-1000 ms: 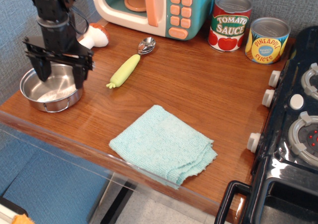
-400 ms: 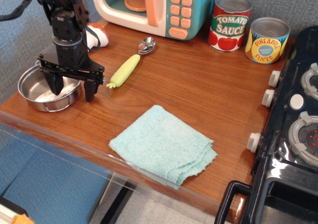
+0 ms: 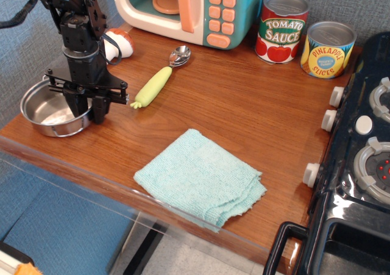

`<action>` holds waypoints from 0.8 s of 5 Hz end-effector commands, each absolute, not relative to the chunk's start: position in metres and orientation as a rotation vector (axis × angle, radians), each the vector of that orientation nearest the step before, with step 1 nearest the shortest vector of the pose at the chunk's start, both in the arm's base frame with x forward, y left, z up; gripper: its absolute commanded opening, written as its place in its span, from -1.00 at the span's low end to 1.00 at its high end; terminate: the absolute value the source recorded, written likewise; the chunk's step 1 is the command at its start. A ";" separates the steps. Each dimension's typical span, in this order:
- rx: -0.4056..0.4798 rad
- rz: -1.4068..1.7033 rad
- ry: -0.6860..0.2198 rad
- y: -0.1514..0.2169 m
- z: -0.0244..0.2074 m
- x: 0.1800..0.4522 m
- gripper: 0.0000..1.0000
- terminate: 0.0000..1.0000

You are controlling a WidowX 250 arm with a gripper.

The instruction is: Move pot and place it in between the blue towel and the canned goods.

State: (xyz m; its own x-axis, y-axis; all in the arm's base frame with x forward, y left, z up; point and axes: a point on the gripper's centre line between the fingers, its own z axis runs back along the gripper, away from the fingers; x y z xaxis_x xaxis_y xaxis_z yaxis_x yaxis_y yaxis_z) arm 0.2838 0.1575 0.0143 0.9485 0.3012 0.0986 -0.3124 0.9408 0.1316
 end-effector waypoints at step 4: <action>0.068 -0.108 -0.320 -0.019 0.120 0.359 -1.00 -1.00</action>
State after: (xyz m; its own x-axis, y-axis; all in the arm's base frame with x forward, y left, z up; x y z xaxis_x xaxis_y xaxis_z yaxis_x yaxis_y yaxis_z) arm 0.3679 -0.0231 0.0960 0.9614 -0.1174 0.2489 0.1014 0.9919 0.0765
